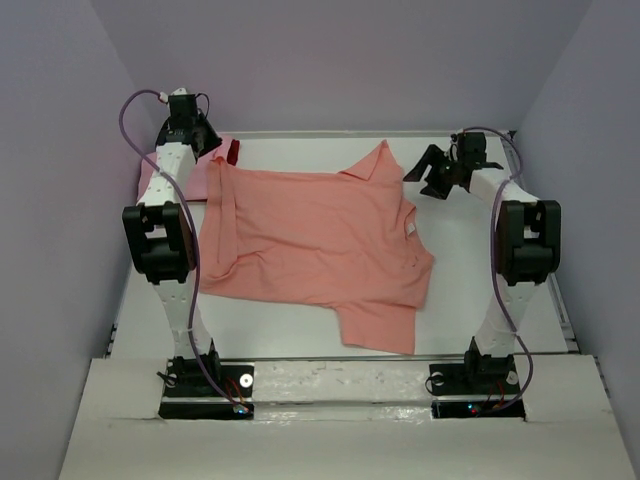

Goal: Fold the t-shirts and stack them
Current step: Flatten out the tshirt

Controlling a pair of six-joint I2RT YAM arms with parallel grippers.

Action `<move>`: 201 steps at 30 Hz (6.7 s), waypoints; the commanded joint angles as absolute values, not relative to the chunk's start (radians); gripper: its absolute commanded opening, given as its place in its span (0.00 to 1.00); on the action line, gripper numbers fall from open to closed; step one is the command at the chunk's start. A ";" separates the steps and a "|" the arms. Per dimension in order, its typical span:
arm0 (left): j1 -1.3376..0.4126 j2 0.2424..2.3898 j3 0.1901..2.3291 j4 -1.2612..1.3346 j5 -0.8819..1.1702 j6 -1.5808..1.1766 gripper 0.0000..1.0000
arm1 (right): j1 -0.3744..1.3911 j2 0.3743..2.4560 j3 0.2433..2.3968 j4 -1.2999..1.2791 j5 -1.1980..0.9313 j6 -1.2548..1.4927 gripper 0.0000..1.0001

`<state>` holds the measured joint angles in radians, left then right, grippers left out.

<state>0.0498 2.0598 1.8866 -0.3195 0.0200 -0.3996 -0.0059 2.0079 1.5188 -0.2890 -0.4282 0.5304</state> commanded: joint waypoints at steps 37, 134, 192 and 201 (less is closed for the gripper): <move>-0.060 1.598 1.459 -0.713 -0.033 -0.302 0.31 | 0.002 2.068 1.351 -0.255 -0.469 0.555 0.00; 0.167 1.789 1.309 -0.870 -0.221 -0.321 0.00 | -0.046 2.172 1.543 -0.379 -0.400 0.523 0.00; 0.278 1.841 1.310 -0.842 -0.084 -0.275 0.00 | -0.023 2.296 1.625 -0.385 -0.594 0.519 0.28; 0.278 1.839 1.304 -0.848 -0.075 -0.276 0.00 | -0.023 2.278 1.651 -0.425 -0.500 0.505 0.00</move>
